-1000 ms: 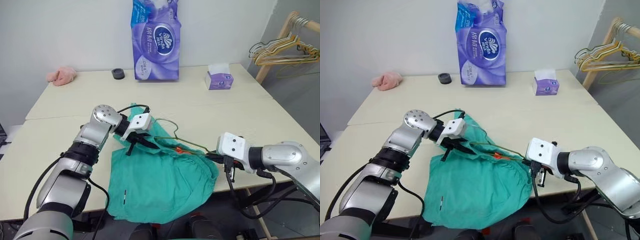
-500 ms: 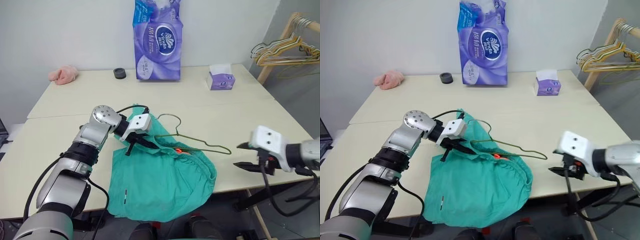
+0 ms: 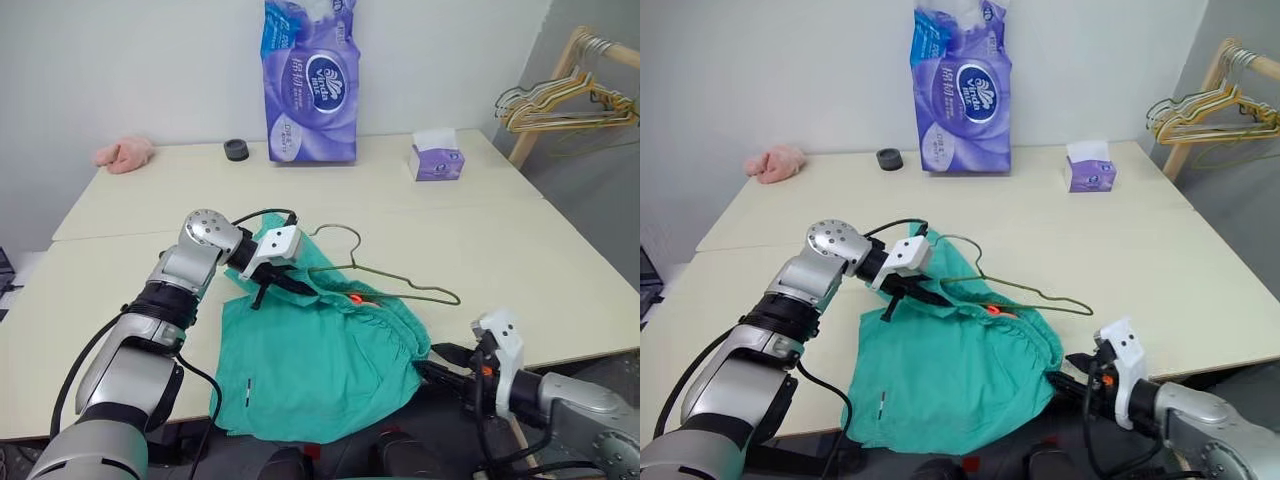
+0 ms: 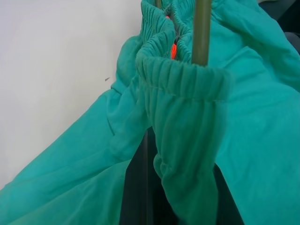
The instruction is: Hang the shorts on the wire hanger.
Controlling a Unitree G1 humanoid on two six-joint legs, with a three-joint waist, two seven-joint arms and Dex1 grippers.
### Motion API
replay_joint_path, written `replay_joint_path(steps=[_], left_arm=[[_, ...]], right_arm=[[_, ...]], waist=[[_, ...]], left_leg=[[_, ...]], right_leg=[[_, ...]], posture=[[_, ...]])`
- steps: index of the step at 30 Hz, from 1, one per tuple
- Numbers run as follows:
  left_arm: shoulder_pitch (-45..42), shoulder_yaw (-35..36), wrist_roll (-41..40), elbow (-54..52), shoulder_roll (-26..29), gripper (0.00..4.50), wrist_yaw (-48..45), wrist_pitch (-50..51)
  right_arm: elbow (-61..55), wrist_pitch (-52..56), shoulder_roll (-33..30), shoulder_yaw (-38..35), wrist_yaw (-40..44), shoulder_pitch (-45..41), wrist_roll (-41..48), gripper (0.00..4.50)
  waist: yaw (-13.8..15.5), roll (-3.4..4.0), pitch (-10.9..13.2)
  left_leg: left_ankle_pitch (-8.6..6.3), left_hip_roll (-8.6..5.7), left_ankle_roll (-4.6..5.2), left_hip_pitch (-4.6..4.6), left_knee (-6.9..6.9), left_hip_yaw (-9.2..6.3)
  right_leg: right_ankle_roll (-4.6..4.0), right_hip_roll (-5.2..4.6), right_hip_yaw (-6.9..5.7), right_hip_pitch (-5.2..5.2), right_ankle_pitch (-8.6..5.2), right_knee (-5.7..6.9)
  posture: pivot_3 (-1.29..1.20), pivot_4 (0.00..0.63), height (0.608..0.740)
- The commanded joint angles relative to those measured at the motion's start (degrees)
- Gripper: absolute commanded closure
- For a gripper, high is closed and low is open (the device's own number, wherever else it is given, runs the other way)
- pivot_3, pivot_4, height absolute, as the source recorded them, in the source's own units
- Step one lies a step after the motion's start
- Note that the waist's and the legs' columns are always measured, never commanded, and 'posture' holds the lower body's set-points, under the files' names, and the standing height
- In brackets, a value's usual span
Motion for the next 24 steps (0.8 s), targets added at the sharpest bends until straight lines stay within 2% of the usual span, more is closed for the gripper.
replay_joint_path(steps=[1, 7, 12, 15, 17, 24], left_arm=[[-2.0, 1.6, -0.2, 0.0, 0.1, 4.5, 0.3, -0.6], [-1.7, 1.8, -0.3, -0.5, 0.3, 4.5, 0.4, -0.3], [-1.3, 2.1, -0.6, -1.3, 0.8, 4.5, 0.3, 0.3], [-0.4, 2.3, -1.1, -2.5, 2.4, 4.5, -0.6, 1.0], [0.0, 2.3, -1.4, -3.2, 3.3, 4.5, -0.7, 1.4], [2.5, -5.0, -12.9, -14.0, 12.4, 4.5, -0.7, 9.5]], right_arm=[[0.8, -1.5, -0.1, 2.5, -1.8, -0.8, -0.7, 1.49], [3.7, -3.0, 1.9, 6.5, -5.9, -2.5, -2.5, 1.49], [5.1, -4.9, 1.8, 6.8, -8.2, -3.2, -4.7, 3.01], [5.9, -5.5, 0.4, 3.5, -7.9, -3.8, -4.5, 4.01], [6.3, -5.6, -0.5, 1.9, -7.5, -4.1, -4.0, 4.48], [9.9, -4.0, -8.3, -7.7, -2.6, -7.2, 0.3, 4.48]], waist=[[-0.1, 0.0, 0.0], [0.0, 0.0, 0.0], [0.0, 0.0, 0.0], [-0.1, 0.01, 0.0], [-0.1, 0.01, 0.0], [-0.7, 0.03, 0.0]], left_leg=[[0.0, 0.0, 0.0, 0.0, 0.0, 0.01], [0.0, -0.02, 0.0, 0.02, 0.0, -0.01], [0.0, -0.02, 0.0, 0.03, 0.01, 0.01], [0.0, -0.02, 0.0, 0.03, 0.02, 0.06], [0.0, -0.02, 0.0, 0.04, 0.02, 0.08], [0.0, -0.01, 0.01, 0.05, -0.01, 0.04]], right_leg=[[0.0, 0.0, 0.0, 0.0, 0.0, -0.02], [0.25, 0.02, -0.01, 0.01, -0.15, 0.0], [0.25, 0.03, 0.0, 0.01, -0.15, 0.03], [0.26, 0.03, -0.01, 0.01, -0.15, 0.02], [0.26, 0.03, -0.01, 0.01, -0.15, 0.02], [0.24, 0.0, 0.05, 0.02, -0.14, 0.02]], posture=[[-0.21, 0.067, 0.74], [-0.2, 0.067, 0.74], [-0.2, 0.067, 0.74], [-0.2, 0.067, 0.74], [-0.2, 0.067, 0.74], [-0.2, 0.067, 0.74]])
